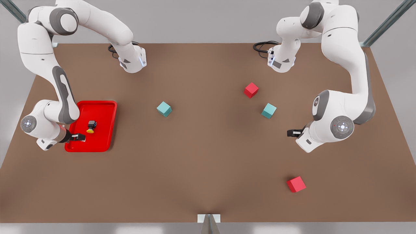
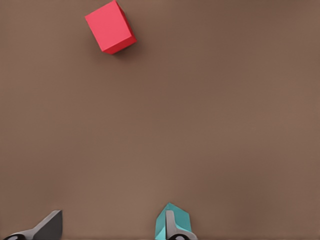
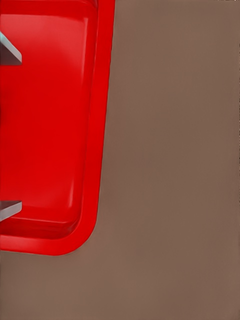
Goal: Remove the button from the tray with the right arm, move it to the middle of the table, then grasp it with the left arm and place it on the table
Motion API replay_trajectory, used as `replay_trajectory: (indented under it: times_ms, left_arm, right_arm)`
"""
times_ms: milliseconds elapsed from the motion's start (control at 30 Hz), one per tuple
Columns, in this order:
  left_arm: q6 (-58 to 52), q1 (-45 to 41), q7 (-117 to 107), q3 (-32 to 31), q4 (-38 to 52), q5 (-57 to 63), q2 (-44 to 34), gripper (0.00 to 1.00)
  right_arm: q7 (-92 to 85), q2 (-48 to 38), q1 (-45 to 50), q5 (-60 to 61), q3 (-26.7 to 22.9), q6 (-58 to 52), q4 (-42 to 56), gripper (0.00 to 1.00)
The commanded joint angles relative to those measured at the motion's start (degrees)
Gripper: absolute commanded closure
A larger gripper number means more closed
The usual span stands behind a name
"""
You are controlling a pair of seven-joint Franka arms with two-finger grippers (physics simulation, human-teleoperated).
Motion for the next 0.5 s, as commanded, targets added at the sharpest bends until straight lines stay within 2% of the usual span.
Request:
replay_trajectory:
  times_ms: [0, 167, 333, 467]
  left_arm:
    - [0.4, 0.0, -1.2, 0.0, 0.1, 0.0, -0.1, 0.0]
    - [-1.1, -0.7, -2.7, -0.2, 0.1, 0.0, -0.7, 0.0]
    - [-1.7, -0.8, -2.7, -0.3, 0.1, 0.1, -1.0, 0.0]
    - [-1.8, -0.9, -2.7, -0.2, 0.1, 0.1, -1.0, 0.0]
  right_arm:
    - [-6.6, -0.1, -0.3, -0.5, 0.1, 2.0, -0.4, 0.0]
    - [-3.7, -8.7, -1.0, -0.5, 0.6, 2.1, -11.0, 0.0]
    - [-2.9, -12.9, -4.2, -0.3, 2.4, 6.0, -19.2, 0.0]
    - [-0.5, -13.3, -5.8, -0.4, 2.6, 8.4, -21.3, 0.0]
